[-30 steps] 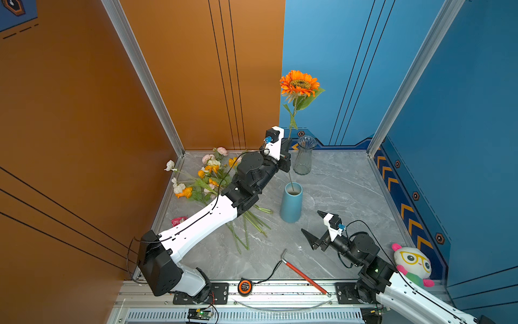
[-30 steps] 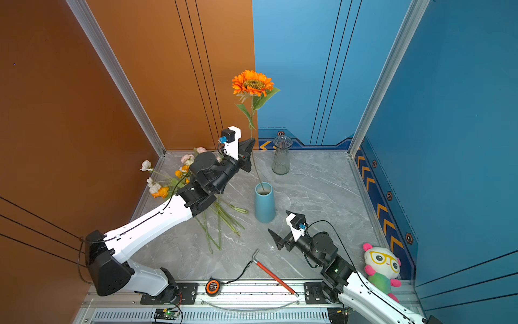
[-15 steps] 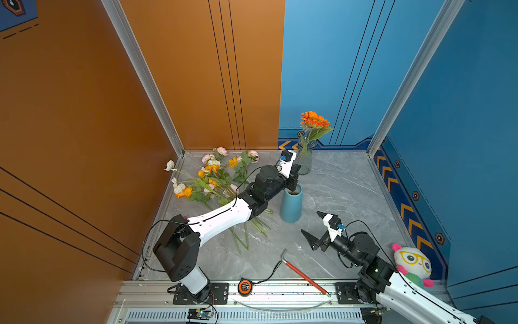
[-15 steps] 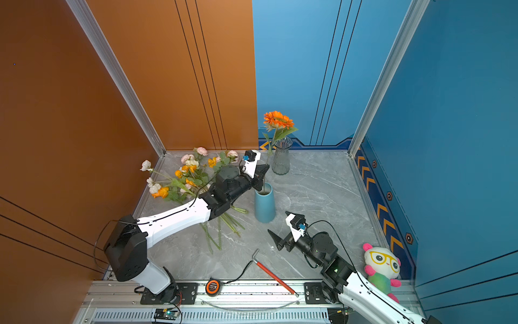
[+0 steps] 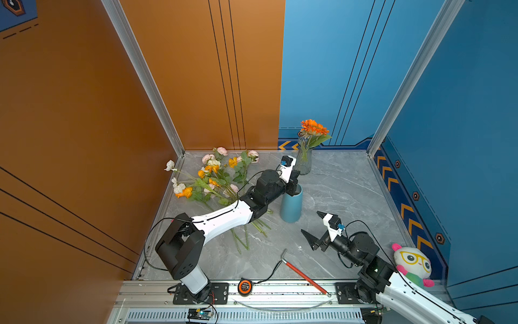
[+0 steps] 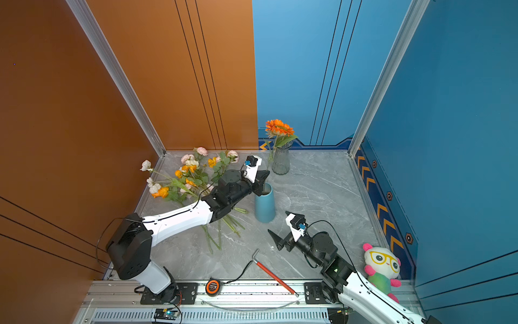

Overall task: Arrange the flowers into the vase
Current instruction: 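Lower the orange flower's stem into the light-blue vase with the left gripper, then open the left gripper and move it back to the flower pile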

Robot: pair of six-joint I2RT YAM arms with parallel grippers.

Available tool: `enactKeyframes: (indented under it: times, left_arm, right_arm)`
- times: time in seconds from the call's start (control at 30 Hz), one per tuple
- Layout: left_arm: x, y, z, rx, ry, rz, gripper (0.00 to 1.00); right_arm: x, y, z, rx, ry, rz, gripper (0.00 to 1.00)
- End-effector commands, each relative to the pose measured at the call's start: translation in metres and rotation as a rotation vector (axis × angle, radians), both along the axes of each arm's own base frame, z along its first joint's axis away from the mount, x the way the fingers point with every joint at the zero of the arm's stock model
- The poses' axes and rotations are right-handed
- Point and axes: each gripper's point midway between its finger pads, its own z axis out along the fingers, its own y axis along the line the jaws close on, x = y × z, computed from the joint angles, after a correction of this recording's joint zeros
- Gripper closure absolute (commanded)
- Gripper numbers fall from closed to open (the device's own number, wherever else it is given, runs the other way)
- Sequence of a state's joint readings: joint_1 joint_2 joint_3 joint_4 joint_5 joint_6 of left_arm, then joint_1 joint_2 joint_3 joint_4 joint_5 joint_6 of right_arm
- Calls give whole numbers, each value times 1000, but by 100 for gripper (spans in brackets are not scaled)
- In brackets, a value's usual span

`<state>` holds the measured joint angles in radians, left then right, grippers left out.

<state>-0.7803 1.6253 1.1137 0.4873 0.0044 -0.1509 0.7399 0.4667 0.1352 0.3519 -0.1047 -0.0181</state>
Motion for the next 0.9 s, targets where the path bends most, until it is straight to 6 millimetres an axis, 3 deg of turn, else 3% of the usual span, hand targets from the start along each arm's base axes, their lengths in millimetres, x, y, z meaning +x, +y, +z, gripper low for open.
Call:
enactKeyframes:
  times: [0.0, 0.57, 0.87]
  left_arm:
    - [-1, 0, -7, -8, 11, -13, 94]
    - [-6, 6, -7, -12, 18, -34, 85]
    - [-11, 16, 4, -25, -1, -30, 81]
  right_arm:
    - [-1, 2, 1, 25, 2, 16, 0]
    - [-1, 3, 0, 21, 6, 21, 0]
    - [-2, 4, 2, 25, 2, 28, 0]
